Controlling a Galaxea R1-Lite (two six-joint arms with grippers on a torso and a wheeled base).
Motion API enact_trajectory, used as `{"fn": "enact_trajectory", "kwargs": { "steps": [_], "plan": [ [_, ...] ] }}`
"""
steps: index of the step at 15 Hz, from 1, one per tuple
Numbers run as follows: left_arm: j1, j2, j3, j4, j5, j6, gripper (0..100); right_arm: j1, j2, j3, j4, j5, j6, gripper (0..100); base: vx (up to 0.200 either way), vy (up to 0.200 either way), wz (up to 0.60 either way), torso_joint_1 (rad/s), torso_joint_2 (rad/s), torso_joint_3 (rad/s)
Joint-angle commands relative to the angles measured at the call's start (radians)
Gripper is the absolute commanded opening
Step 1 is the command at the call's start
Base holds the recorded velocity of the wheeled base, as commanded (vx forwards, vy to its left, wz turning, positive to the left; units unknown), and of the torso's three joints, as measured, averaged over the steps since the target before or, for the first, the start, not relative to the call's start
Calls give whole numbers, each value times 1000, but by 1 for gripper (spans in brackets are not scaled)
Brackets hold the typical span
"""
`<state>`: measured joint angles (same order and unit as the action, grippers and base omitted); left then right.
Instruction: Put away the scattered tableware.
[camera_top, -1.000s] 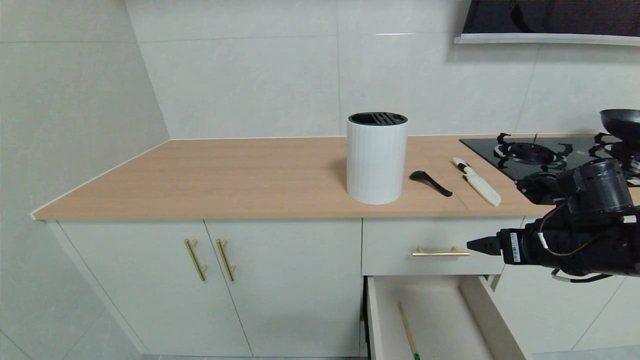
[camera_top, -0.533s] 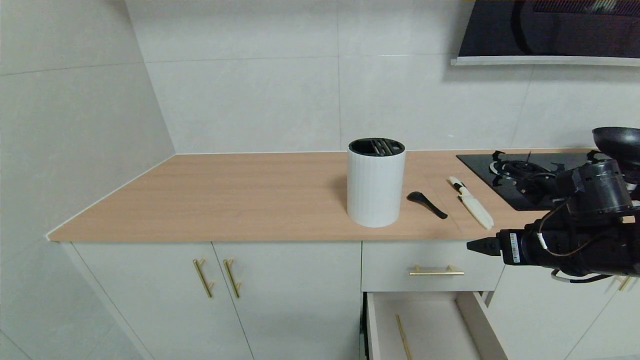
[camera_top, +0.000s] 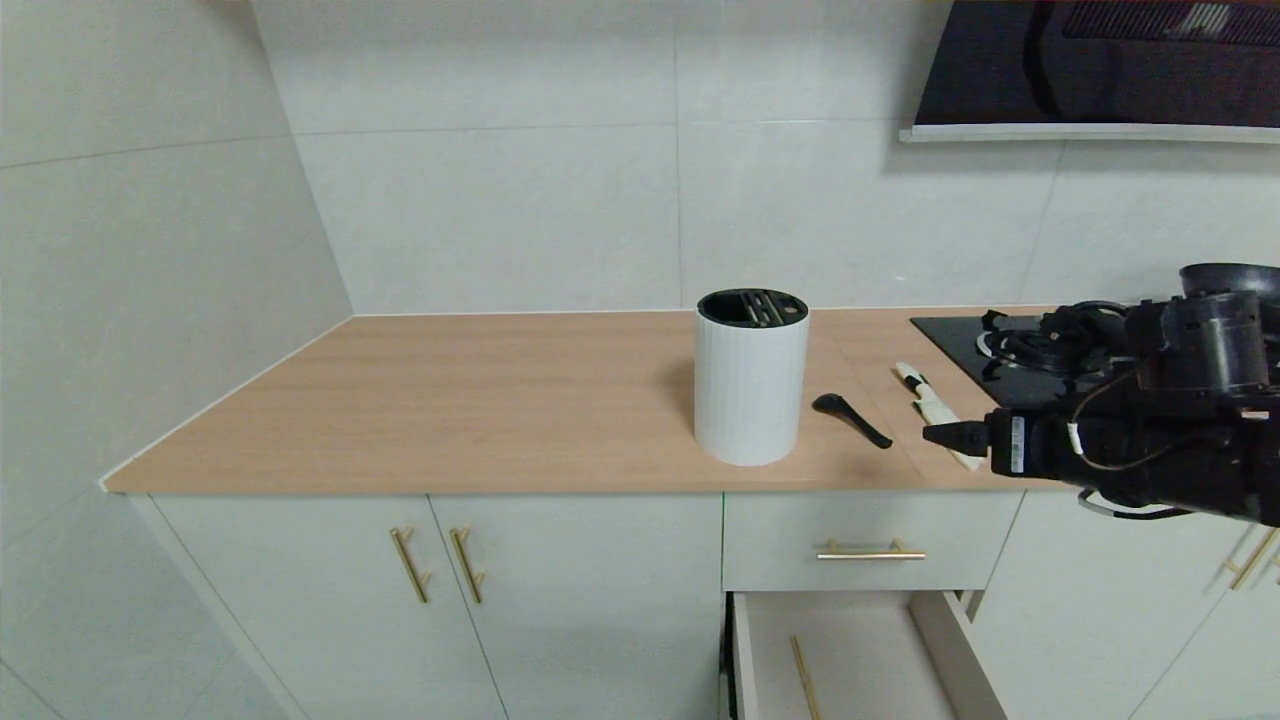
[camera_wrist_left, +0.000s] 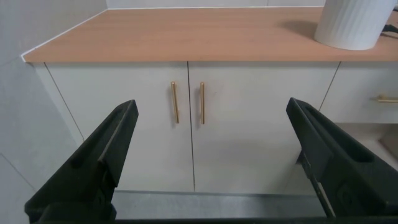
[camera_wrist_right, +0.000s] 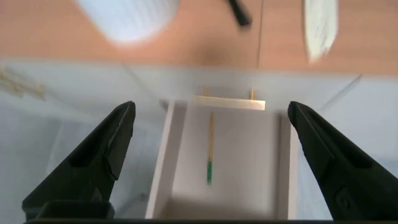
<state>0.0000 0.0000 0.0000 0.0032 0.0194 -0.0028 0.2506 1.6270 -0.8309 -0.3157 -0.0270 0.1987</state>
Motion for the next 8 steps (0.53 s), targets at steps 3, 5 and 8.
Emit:
{"fn": "enact_trajectory", "kwargs": {
  "steps": [3,5,8],
  "plan": [
    [0,0,0,0,1,0,100,-27,232,-312,-5,1,-32,100,0,0,0,0,0,0],
    [0,0,0,0,1,0,100,-37,356,-482,50,1,-96,100,0,0,0,0,0,0],
    [0,0,0,0,1,0,100,-34,448,-537,46,10,-180,100,0,0,0,0,0,0]
  ]
}}
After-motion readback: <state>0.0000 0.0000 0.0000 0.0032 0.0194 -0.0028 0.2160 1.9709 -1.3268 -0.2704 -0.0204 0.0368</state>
